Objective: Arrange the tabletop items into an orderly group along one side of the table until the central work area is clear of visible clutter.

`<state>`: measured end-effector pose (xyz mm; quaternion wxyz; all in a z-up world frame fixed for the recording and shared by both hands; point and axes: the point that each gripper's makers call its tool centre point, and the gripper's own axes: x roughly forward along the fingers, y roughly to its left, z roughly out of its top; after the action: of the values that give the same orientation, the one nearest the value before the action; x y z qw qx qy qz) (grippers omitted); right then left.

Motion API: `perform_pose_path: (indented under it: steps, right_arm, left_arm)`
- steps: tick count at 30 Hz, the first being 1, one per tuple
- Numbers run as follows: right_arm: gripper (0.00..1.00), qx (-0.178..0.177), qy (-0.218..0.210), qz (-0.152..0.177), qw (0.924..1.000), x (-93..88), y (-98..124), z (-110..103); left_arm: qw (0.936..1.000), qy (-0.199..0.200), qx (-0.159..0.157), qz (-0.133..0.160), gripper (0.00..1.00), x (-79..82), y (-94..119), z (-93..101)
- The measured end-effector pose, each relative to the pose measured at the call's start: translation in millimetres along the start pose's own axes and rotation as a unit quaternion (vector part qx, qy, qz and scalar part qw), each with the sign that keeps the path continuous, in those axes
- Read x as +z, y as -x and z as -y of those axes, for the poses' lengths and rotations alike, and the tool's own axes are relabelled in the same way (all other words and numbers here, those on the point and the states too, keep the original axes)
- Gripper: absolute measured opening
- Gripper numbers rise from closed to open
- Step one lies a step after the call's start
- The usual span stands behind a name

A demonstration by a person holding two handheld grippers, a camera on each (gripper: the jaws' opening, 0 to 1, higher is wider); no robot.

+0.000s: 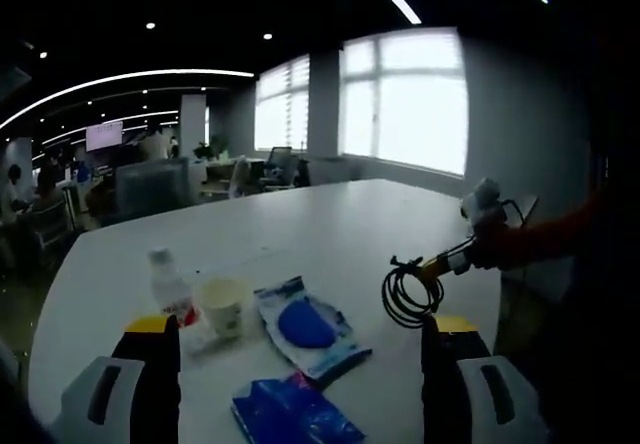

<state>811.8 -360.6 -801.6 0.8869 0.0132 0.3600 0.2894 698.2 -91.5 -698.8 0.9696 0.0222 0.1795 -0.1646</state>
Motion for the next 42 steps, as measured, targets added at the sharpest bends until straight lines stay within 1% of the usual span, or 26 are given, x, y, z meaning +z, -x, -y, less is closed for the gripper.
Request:
perform_pose_path:
  steps: [2, 4, 9, 14, 17, 19, 23, 25, 27, 28, 32, 33, 34, 35, 37, 38, 39, 40, 41, 42]
  right_arm:
    - [0.00, -0.002, -0.004, -0.004, 1.0000, -4.4, -3, 5]
    - [0.00, -0.004, -0.008, -0.007, 0.9999, -9.0, 0, 8]
    - [0.01, -0.012, -0.013, -0.017, 0.9997, -23.5, -2, 15]
    - [0.01, -0.032, -0.013, -0.027, 0.9990, -40.8, -7, 27]
    - [0.01, -0.039, -0.021, -0.027, 0.9986, -44.2, -7, 30]
    - [0.01, -0.052, -0.026, -0.027, 0.9979, -51.5, -11, 37]
    - [0.02, -0.061, -0.028, -0.031, 0.9973, -56.2, -10, 40]
    - [0.02, -0.070, -0.009, -0.036, 0.9969, -61.2, -13, 45]
    - [0.02, -0.073, -0.001, -0.040, 0.9965, -64.5, -16, 47]
    - [0.02, -0.075, 0.004, -0.038, 0.9964, -62.6, -12, 44]
    - [0.02, -0.078, 0.025, -0.041, 0.9958, -63.3, -13, 46]
    - [0.02, -0.080, 0.042, -0.042, 0.9950, -63.2, -12, 47]
    - [0.02, -0.063, 0.080, -0.054, 0.9933, -66.1, -11, 44]
    - [0.03, -0.069, 0.067, -0.047, 0.9942, -64.4, -12, 43]
    - [0.03, -0.064, 0.079, -0.047, 0.9936, -62.9, -11, 42]
    - [0.02, -0.066, 0.090, -0.040, 0.9929, -59.1, -12, 45]
    - [0.02, -0.066, 0.090, -0.040, 0.9930, -58.5, -11, 44]
    - [0.03, -0.065, 0.091, -0.039, 0.9930, -57.8, -11, 44]
    - [0.05, -0.069, 0.101, -0.034, 0.9919, -55.3, -10, 45]
    - [0.07, -0.068, 0.103, -0.028, 0.9920, -53.5, -10, 45]
  left_arm:
    - [1.0000, 0.000, 0.000, -0.002, 0.99, -1.5, 0, 1.5]
    - [1.0000, -0.002, 0.003, -0.002, 0.98, -1.5, 0, 3.6]
    - [1.0000, -0.003, 0.006, 0.000, 0.99, 0.7, 2, 10.6]
    - [0.9999, 0.000, 0.013, -0.003, 0.99, 2.3, 7, 16.3]
    - [0.9999, 0.003, 0.015, -0.003, 0.98, 3.2, 10, 18.9]
    - [0.9998, 0.003, 0.017, -0.004, 0.98, 3.5, 12, 21.6]
    - [0.9998, 0.003, 0.016, -0.011, 0.97, 0.1, 13, 26.5]
    - [0.9998, 0.002, 0.016, -0.013, 0.96, -0.9, 13, 28.9]
    - [0.9997, 0.004, 0.018, -0.015, 0.96, -1.9, 13, 29.3]
    - [0.9997, 0.007, 0.019, -0.016, 0.96, -2.5, 13, 29.9]
    - [0.9993, 0.012, 0.027, -0.023, 0.94, -6.2, 12, 31.3]
    - [0.9992, 0.014, 0.028, -0.025, 0.93, -7.6, 11, 31.9]
    - [0.9991, 0.015, 0.028, -0.029, 0.93, -10.2, 10, 34.4]
    - [0.9990, 0.014, 0.028, -0.033, 0.92, -11.6, 9, 35.6]
    - [0.9988, 0.014, 0.030, -0.036, 0.92, -13.9, 8, 36.6]
    - [0.9985, 0.017, 0.033, -0.039, 0.92, -15.2, 7, 36.7]
    - [0.9984, 0.022, 0.035, -0.040, 0.91, -15.7, 6, 37.0]
    - [0.9983, 0.024, 0.036, -0.039, 0.89, -15.6, 6, 37.1]
    - [0.9980, 0.032, 0.040, -0.038, 0.88, -15.7, 6, 36.4]
    - [0.9975, 0.036, 0.047, -0.037, 0.87, -15.7, 6, 34.9]
